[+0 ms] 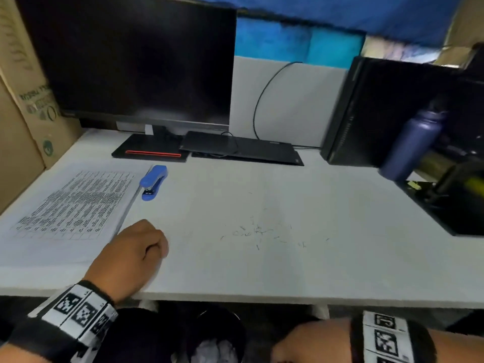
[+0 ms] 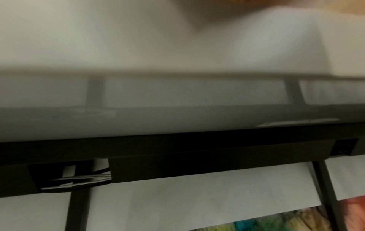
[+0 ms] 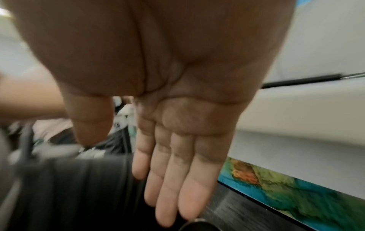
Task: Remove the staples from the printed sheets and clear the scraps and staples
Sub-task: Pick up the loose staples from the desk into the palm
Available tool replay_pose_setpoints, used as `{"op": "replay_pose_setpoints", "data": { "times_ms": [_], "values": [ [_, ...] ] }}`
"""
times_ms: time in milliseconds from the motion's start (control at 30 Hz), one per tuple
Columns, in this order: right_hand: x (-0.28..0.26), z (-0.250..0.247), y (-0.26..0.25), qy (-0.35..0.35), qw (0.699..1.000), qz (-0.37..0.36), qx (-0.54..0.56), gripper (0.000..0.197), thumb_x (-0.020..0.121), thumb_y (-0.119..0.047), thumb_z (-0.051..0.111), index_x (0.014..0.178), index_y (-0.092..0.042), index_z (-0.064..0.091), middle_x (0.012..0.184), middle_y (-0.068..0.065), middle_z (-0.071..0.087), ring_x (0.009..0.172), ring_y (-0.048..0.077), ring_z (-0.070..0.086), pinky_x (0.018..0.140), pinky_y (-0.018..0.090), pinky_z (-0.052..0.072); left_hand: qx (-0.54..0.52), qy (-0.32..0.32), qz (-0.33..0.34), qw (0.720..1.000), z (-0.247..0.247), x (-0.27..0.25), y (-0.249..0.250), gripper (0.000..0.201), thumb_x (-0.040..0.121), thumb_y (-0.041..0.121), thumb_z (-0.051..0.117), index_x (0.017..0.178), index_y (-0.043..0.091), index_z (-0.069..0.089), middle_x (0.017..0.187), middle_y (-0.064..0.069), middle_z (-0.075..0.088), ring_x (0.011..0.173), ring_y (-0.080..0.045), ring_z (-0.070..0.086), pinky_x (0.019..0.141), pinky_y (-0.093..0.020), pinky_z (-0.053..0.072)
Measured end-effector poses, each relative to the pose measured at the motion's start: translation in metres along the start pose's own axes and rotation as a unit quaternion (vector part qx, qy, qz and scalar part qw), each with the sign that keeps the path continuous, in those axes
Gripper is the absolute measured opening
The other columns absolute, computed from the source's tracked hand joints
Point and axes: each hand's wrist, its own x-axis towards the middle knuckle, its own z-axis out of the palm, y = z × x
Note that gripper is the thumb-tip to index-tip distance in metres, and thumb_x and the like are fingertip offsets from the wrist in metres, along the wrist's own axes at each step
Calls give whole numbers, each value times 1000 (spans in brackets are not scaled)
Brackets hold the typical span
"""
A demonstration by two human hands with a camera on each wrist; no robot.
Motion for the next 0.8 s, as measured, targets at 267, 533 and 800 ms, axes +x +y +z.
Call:
{"op": "replay_pose_setpoints", "data": {
  "times_ms": [267,533,800],
  "values": [
    [-72,-99,53,272,954,38,121,22,93,-32,56,92,-11,64,84,2,68,75,14,63,66,28,50,-42,25,11,999,-9,38,45,32,79,-18,44,71,13,47,88,-2,51,83,-17,52,74,-25,42],
    [-13,-139,88,321,911,256,-48,84,88,-71,38,146,-10,36,151,10,41,135,26,43,110,36,34,-185,-123,-172,960,-4,88,59,10,92,23,62,102,25,63,100,2,66,91,-15,64,78,-29,54],
    [37,-105,-4,236,958,123,-108,96,76,-82,32,143,-14,29,157,10,18,138,24,34,104,43,36,26,-10,-71,997,-11,114,56,23,94,12,49,78,17,64,83,1,59,79,-11,57,61,-13,42]
  ]
}}
